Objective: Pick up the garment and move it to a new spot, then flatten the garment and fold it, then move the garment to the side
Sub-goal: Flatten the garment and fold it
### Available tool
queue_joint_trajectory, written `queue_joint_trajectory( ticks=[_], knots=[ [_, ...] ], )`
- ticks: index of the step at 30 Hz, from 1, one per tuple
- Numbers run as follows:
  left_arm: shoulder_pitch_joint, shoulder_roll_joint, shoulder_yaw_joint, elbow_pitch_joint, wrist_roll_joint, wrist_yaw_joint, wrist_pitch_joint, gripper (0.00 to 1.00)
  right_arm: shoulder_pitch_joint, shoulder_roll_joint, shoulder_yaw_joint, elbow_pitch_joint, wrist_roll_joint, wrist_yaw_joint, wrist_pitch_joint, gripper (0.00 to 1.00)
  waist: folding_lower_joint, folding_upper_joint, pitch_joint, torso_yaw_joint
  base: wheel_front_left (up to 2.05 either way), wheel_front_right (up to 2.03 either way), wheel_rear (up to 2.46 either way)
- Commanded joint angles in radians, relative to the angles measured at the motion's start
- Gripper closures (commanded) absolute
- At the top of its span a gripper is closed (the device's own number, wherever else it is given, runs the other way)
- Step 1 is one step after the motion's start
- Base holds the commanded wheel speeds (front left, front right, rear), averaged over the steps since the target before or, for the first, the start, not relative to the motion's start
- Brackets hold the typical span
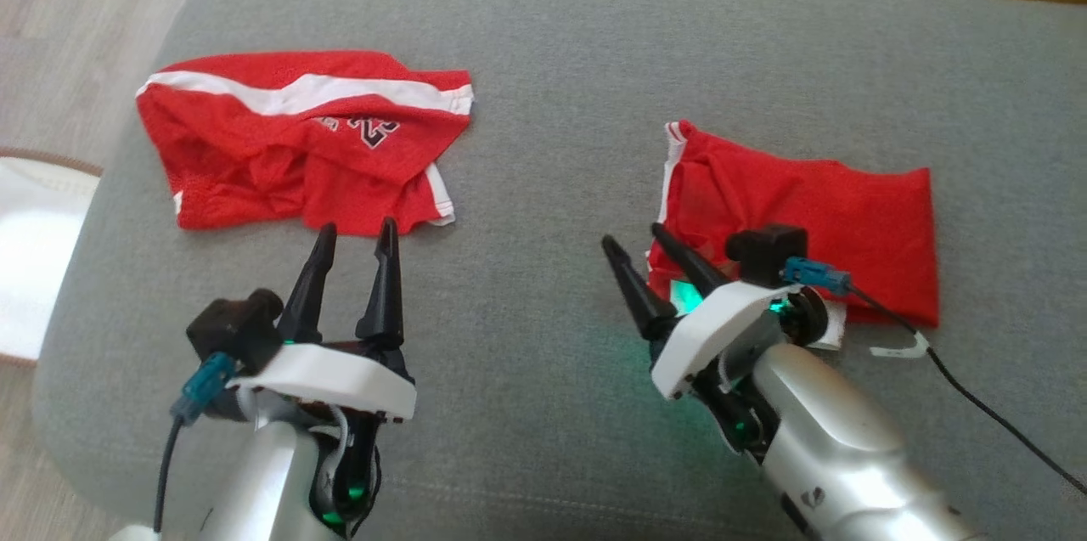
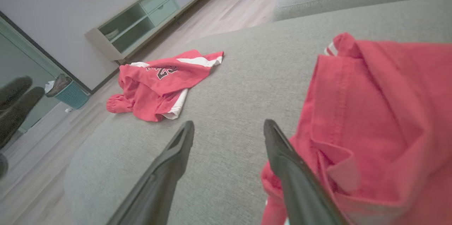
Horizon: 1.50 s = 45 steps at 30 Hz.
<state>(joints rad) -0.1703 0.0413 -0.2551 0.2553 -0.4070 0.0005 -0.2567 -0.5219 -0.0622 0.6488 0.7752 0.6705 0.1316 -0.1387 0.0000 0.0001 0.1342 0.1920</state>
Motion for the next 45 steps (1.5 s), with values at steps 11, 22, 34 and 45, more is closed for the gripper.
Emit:
queue_joint_trajectory(
  ticks=[11, 22, 34, 45],
  knots=[
    [-0.049, 0.009, 0.055, -0.06, 0.012, -0.005, -0.005, 0.0, -0.089, 0.009, -0.149, -0.036, -0.188, -0.001, -0.08, 0.0, 0.0, -0.0001, -0.025, -0.091, 0.0, 0.0, 0.0],
    [-0.043, 0.009, 0.086, -0.138, 0.029, -0.012, -0.005, 0.0, 0.057, -0.067, -0.489, -0.234, -0.55, -0.001, -0.121, 0.0, 0.0, -0.0001, -0.028, -0.169, 0.0, 0.0, 0.0],
    [-0.003, 0.009, 0.111, -0.165, 0.098, -0.018, -0.005, 0.0, 0.276, 0.01, -0.635, -0.464, -0.672, -0.001, -0.123, 0.0, 0.0, -0.0001, -0.021, -0.22, 0.0, 0.0, 0.0],
    [-0.032, 0.009, 0.068, -0.161, 0.084, -0.023, -0.005, 0.0, 0.24, 0.012, -0.602, -0.457, -0.698, -0.001, -0.123, 1.0, 0.0, -0.0001, 0.038, -0.155, 0.0, 0.0, 0.0]
  ],
)
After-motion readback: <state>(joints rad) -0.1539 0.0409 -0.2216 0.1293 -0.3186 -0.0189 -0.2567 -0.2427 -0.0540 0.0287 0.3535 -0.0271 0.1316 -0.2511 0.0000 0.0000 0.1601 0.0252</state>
